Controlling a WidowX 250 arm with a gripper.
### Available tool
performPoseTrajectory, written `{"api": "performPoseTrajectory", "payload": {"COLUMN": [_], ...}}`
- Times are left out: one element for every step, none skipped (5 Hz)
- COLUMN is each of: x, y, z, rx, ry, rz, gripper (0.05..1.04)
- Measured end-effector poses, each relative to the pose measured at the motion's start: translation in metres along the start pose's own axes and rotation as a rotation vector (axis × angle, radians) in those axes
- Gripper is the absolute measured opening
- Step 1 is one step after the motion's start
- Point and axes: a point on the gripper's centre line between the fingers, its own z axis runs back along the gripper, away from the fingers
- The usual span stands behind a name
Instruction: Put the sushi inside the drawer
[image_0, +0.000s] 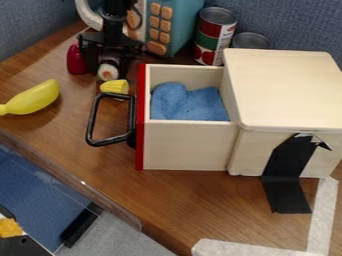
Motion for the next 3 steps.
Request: {"api": "performPoseTrajectory", "payload": {"x": [0.002,-0.004,-0.002], "y": [0.002,0.001,-0.008], "z": [0.003,0.005,0.049], "rx": [-0.006,-0.02,-0.119], "ry": [0.011,0.053,0.047], "rz": [0.0,-0.029,-0.025], "gripper": [0.517,0.495,0.494]}}
